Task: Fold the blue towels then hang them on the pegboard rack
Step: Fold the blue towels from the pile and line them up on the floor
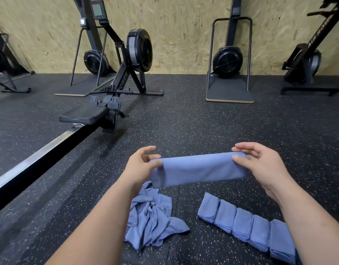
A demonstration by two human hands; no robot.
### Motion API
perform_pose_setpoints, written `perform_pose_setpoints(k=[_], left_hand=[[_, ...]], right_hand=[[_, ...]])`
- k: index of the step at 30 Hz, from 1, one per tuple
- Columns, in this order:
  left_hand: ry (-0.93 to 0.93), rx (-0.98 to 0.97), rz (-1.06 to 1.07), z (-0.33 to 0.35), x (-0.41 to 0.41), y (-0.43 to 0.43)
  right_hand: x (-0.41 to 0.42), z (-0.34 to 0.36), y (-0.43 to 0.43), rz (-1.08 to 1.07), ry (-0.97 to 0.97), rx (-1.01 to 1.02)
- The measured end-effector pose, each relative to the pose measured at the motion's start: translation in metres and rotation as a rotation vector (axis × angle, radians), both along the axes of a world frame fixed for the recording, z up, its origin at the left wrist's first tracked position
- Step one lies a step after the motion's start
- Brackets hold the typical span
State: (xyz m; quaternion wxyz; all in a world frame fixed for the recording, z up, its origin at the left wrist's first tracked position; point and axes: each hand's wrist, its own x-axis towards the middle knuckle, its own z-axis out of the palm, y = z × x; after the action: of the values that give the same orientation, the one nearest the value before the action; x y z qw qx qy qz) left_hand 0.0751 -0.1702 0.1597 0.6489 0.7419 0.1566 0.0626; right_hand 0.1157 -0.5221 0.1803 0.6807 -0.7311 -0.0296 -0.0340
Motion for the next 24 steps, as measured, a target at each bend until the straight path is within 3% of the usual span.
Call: perform_pose_setpoints(k=[4,8,13,17,21,24], left_hand=[[-0.048,0.21,-0.094,-0.003,-0.002,0.003],[-0.064,0.605,-0.134,0.001,-0.005,-0.002],[-0.124,0.751,-0.106,0.004,-0.005,-0.004],[-0.071,0.619,-0.074,0.0,0.0,0.001],[-0.004,0.296,-0.047,-0.002,0.001,0.005],[-0.038,0.162,-0.004,-0.001,0.0,0.005]], right_hand=[[-0.001,-0.001,-0.005,0.098,-0.028,-0.158],[0.005,-0.006,-0.008,0.036,-0.132,-0.471],[-0.001,-0.004,-0.008,-0.041,-0.273,-0.728],[0.003,-0.009,-0.011,-0.032,-0.176,-0.773],[0.006,-0.009,-0.014,0.021,-0.041,-0.458],[0.005,-0.008,-0.012,0.065,0.028,-0.265]])
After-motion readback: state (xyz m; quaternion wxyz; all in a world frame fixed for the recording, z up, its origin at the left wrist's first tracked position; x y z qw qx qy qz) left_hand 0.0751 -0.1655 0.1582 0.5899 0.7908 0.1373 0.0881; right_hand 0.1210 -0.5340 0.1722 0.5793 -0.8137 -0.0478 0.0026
